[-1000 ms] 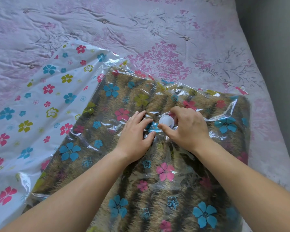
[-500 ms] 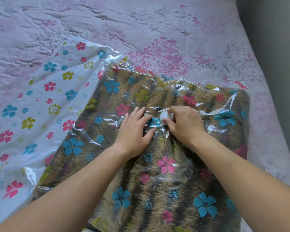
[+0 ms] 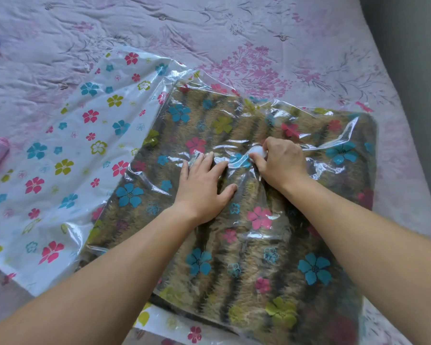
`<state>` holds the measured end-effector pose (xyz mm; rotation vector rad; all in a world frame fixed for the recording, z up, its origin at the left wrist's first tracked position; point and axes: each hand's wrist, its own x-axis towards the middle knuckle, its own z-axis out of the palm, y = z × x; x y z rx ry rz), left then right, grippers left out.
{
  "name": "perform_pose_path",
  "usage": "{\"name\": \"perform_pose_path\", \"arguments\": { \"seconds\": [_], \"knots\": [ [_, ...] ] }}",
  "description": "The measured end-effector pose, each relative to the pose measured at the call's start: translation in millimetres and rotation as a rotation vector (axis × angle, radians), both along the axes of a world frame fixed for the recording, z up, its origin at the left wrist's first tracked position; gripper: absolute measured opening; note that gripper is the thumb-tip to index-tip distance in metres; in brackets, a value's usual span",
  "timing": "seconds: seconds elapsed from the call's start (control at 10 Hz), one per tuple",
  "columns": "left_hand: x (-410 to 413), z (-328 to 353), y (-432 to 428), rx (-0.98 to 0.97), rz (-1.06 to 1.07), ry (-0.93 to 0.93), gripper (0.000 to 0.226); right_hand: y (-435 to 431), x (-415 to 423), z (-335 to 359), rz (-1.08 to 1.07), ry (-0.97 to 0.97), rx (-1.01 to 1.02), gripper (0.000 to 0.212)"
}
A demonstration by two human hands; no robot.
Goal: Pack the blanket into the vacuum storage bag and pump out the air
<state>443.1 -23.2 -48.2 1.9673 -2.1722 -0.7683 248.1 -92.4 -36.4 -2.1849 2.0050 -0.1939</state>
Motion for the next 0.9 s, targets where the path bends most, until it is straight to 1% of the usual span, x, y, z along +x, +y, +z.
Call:
{"name": "perform_pose_path", "arguments": {
  "seconds": [0.1, 0.2, 0.3, 0.4, 0.5, 0.7, 0.8, 0.9],
  "knots": [
    [1.8, 3.0, 6.6, 0.008, -0.005, -0.032, 0.069, 4.2, -0.5, 4.7, -0.065, 0.026, 0.022, 0.047],
    [7.9, 3.7, 18.6, 0.024, 0.001, -0.046, 0.072, 20.1, -6.0, 14.4, -0.058, -0.007, 0.04, 0.056],
    [13.7, 5.0, 31.8, 0.046, 0.003, -0.051, 0.074, 48.2, -12.9, 22.6, -0.014, 0.003, 0.064, 0.054],
    [19.9, 7.1, 41.3, 0.066, 0.01, -0.069, 0.077, 80.0, -17.9, 33.4, 0.026, 0.003, 0.062, 0.046],
    [23.6, 6.8, 52.2, 0.09, -0.002, -0.095, 0.08, 115.4, -20.4, 36.8, 0.08, 0.015, 0.096, 0.051],
    [19.1, 9.3, 71.6, 0.146, 0.056, -0.158, 0.08, 163.7, -28.5, 23.2, 0.146, 0.197, 0.27, 0.074],
    [12.0, 24.0, 80.8, 0.2, 0.133, -0.156, 0.075, 163.7, -39.8, 23.4, 0.215, 0.162, 0.347, 0.074],
    [10.4, 46.2, 107.9, 0.291, 0.161, -0.14, 0.065, 165.0, -56.3, 52.0, 0.227, -0.077, 0.379, 0.065]
  ]
}}
